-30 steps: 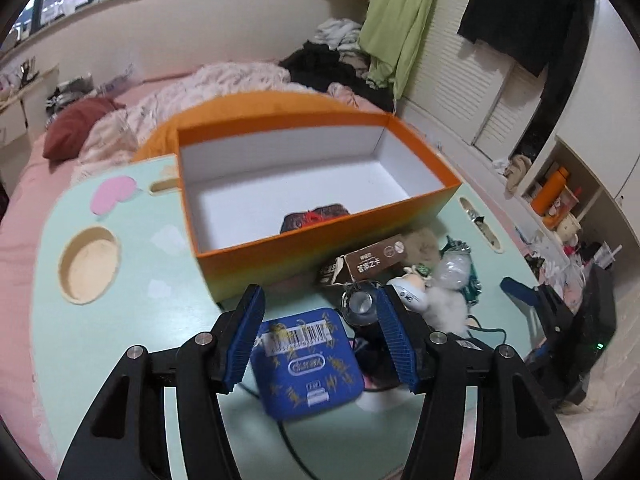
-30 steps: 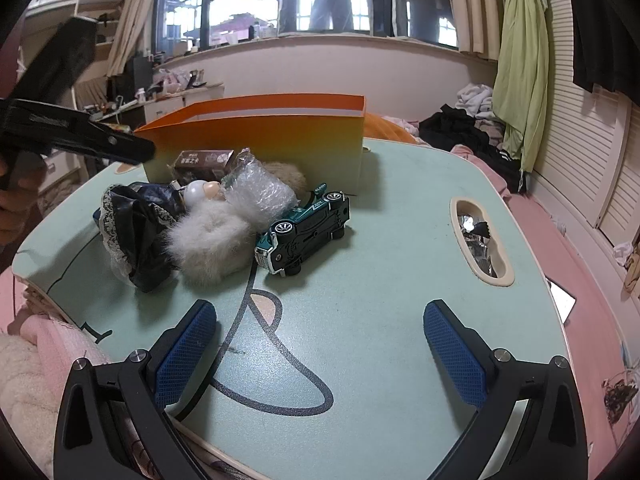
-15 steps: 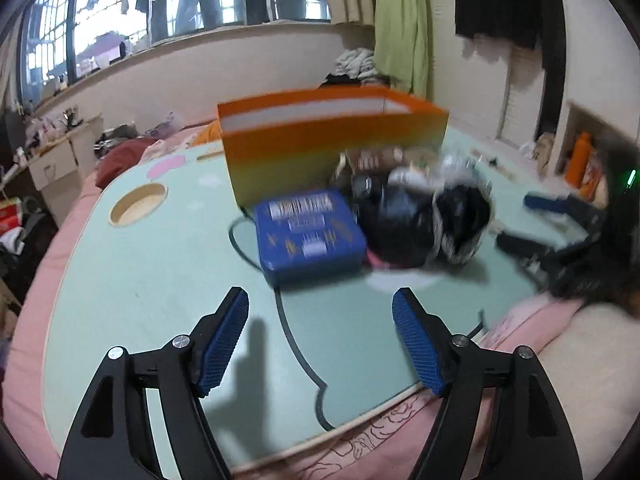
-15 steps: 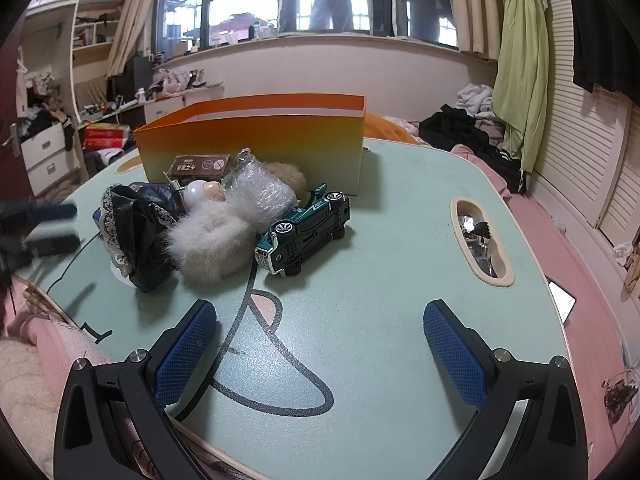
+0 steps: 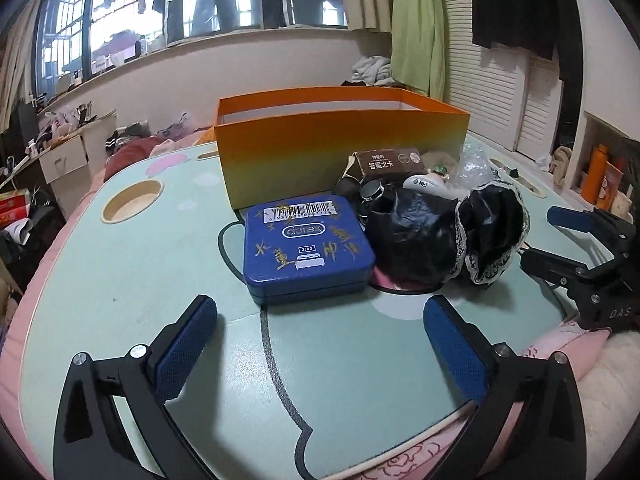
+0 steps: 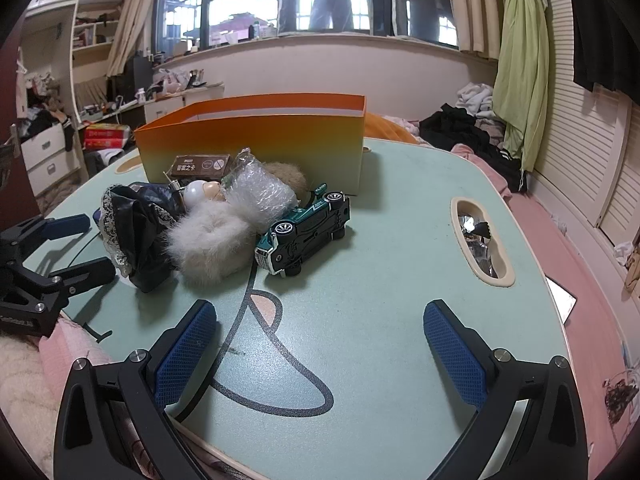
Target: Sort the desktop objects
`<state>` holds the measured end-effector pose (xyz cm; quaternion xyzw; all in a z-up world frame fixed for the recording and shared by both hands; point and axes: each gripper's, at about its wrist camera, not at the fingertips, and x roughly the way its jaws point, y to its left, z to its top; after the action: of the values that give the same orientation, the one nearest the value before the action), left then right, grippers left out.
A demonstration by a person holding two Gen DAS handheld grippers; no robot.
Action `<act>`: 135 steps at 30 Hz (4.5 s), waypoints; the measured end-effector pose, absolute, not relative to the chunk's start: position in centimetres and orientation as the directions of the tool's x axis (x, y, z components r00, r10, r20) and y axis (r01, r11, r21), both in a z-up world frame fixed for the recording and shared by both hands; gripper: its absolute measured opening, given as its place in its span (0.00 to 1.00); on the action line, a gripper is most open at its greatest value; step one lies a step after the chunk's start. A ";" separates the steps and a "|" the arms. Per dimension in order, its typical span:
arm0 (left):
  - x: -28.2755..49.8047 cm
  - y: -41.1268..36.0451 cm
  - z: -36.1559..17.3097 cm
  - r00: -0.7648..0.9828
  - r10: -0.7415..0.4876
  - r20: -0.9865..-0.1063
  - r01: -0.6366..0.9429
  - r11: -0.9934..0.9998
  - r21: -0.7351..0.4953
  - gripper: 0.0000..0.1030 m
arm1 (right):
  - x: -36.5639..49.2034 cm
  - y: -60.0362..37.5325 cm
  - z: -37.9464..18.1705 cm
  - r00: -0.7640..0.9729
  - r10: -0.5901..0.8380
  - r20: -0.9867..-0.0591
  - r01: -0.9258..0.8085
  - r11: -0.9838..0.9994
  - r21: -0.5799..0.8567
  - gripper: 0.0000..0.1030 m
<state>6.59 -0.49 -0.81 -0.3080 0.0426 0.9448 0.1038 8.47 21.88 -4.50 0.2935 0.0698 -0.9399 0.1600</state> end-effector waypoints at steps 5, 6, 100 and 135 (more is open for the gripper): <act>6.7 -0.3 -0.9 -0.789 0.167 -0.591 -0.221 -0.975 0.020 1.00 | 8.4 21.9 -4.5 -0.776 -0.260 -0.574 0.342 -0.939 -0.037 1.00; 6.8 -0.3 -0.9 -0.789 0.166 -0.591 -0.221 -0.975 0.020 1.00 | 8.5 21.9 -4.5 -0.776 -0.260 -0.574 0.342 -0.939 -0.037 1.00; 6.7 -2.0 2.0 -0.793 0.127 -0.596 -0.145 -0.989 -0.019 1.00 | 7.5 19.8 -3.2 -0.790 -0.274 -0.549 0.360 -0.931 -0.054 1.00; -7.4 -1.2 10.3 -0.722 0.212 -0.658 -0.162 -0.977 -0.136 0.86 | -9.2 14.3 5.5 -0.621 -0.254 -0.741 0.381 -0.925 -0.002 0.77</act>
<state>-7.36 -1.18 10.35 -0.3587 -0.0343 0.9274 0.1008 -9.25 14.25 5.54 0.3977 0.0797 -0.8968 0.1770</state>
